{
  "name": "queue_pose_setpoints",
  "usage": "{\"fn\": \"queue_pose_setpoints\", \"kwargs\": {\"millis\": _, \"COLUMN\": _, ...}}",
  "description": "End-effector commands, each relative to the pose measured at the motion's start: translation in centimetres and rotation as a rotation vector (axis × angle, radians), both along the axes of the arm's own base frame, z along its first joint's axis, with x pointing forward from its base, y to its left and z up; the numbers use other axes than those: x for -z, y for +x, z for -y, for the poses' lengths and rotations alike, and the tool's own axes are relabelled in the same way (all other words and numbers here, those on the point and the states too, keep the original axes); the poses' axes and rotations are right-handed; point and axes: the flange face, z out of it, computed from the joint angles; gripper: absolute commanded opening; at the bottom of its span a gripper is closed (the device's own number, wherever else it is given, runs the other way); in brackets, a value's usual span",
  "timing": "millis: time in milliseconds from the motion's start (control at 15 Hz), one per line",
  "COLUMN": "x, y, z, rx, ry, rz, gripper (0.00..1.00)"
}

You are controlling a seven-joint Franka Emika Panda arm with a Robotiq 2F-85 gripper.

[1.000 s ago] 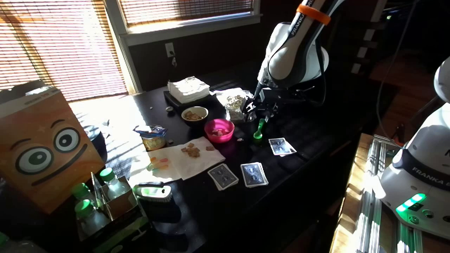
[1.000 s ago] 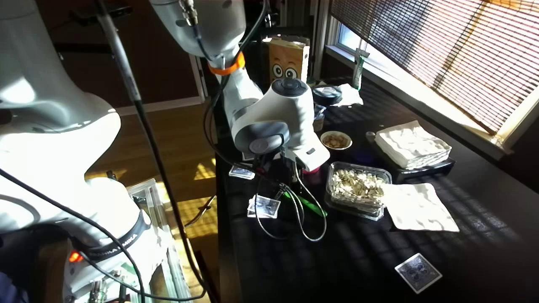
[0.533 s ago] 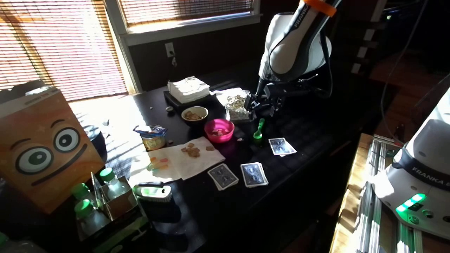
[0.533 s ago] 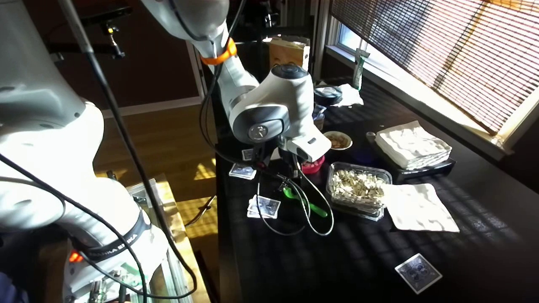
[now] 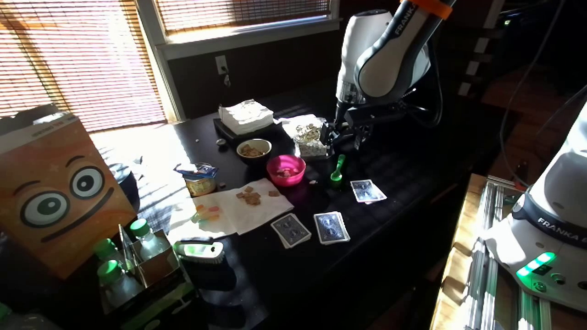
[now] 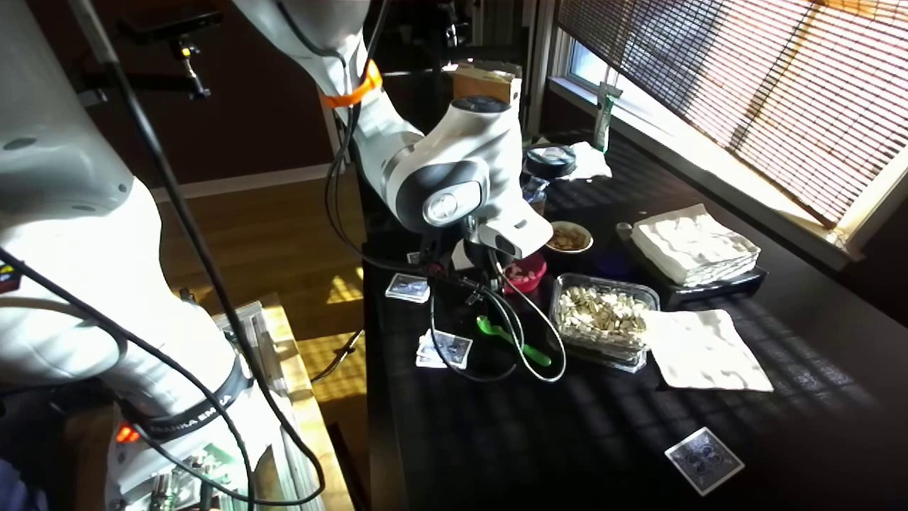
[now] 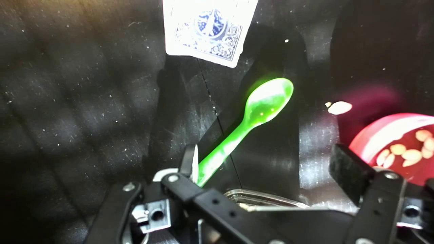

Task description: Transfer a spoonful of contents from the transparent bowl to the pink bowl

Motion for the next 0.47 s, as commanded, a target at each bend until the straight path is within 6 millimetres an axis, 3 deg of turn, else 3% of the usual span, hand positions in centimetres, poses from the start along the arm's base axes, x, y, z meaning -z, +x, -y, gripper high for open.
{"fn": "queue_pose_setpoints", "kwargs": {"millis": 0, "x": -1.07, "y": -0.28, "z": -0.65, "rx": 0.000, "ry": -0.020, "rz": -0.017, "gripper": 1.00}}
{"fn": "queue_pose_setpoints", "kwargs": {"millis": 400, "x": -0.25, "y": -0.03, "z": -0.62, "rx": -0.014, "ry": -0.011, "rz": -0.015, "gripper": 1.00}}
